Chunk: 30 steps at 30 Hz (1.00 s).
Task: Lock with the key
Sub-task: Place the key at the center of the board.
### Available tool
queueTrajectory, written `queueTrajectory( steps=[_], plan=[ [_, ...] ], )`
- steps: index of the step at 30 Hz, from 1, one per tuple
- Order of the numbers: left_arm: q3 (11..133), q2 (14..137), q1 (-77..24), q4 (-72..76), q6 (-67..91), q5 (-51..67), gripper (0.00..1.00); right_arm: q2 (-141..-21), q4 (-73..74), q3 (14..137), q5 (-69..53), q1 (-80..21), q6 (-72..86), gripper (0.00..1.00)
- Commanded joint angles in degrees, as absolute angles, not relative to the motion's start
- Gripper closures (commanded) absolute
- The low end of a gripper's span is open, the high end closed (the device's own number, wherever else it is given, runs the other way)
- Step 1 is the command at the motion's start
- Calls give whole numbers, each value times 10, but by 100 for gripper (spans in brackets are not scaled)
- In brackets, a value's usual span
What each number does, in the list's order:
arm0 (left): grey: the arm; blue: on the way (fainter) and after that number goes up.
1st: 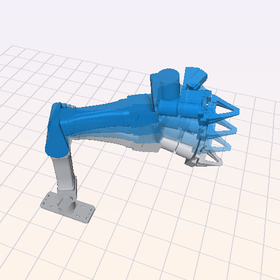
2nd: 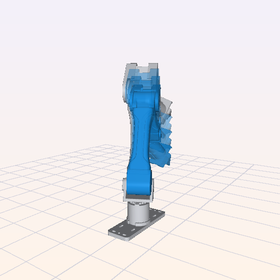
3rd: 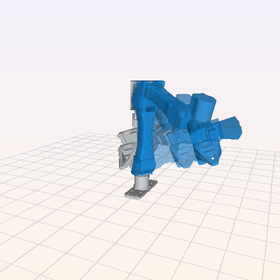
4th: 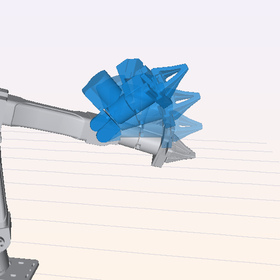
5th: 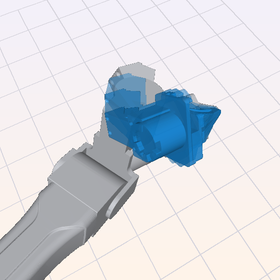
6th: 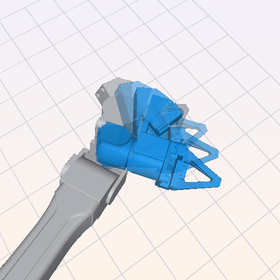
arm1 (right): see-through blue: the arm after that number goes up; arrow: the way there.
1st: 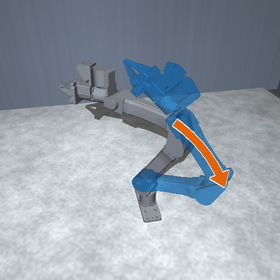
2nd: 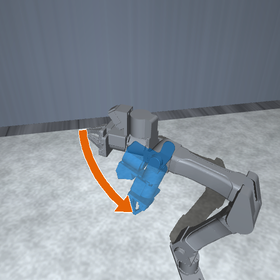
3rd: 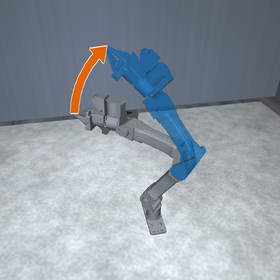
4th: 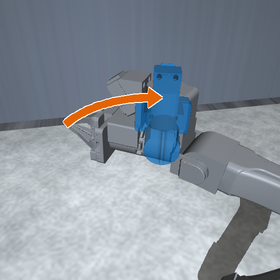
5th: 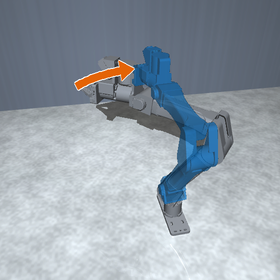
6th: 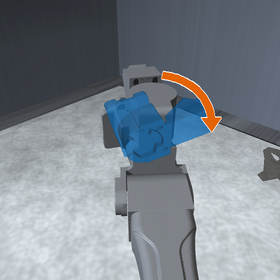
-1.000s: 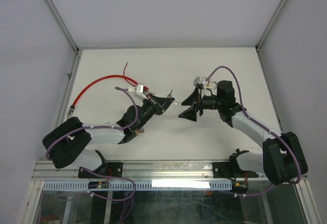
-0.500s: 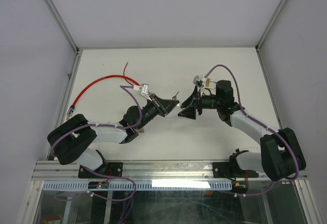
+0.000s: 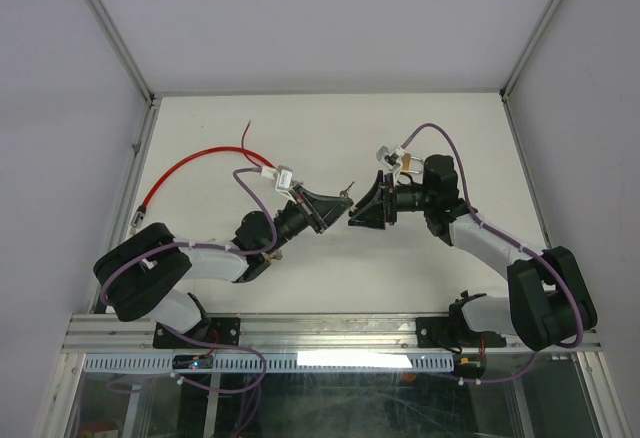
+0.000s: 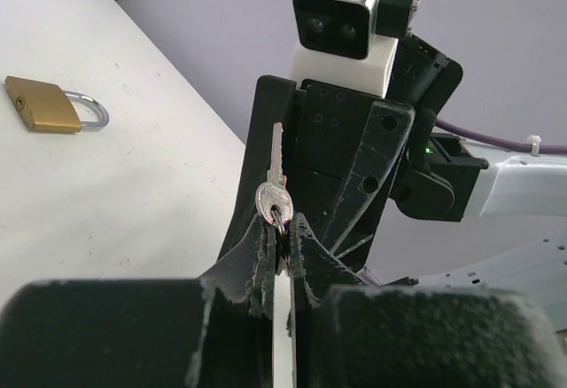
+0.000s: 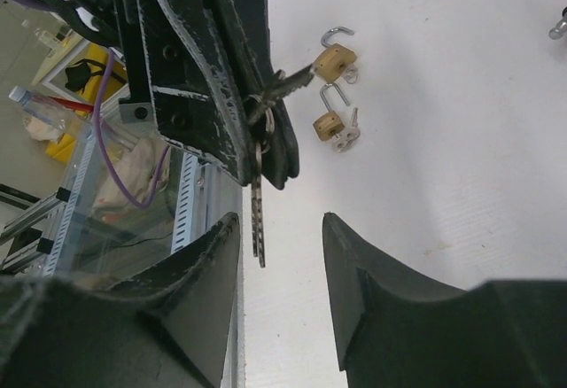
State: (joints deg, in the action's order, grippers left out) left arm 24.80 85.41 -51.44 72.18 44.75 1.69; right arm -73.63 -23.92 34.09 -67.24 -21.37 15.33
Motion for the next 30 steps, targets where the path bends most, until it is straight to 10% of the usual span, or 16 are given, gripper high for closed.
queueTrajectory(
  steps=[1, 17, 30],
  plan=[
    [244, 857, -520, 772, 424, 31, 100, -726, -290, 360, -706, -216, 181, 55],
    [244, 861, -519, 779, 421, 42, 98, -726, -285, 365, -730, -216, 176, 100],
    [220, 823, -519, 744, 423, -1, 47, -722, -254, 373, -737, -206, 147, 100]
  ],
)
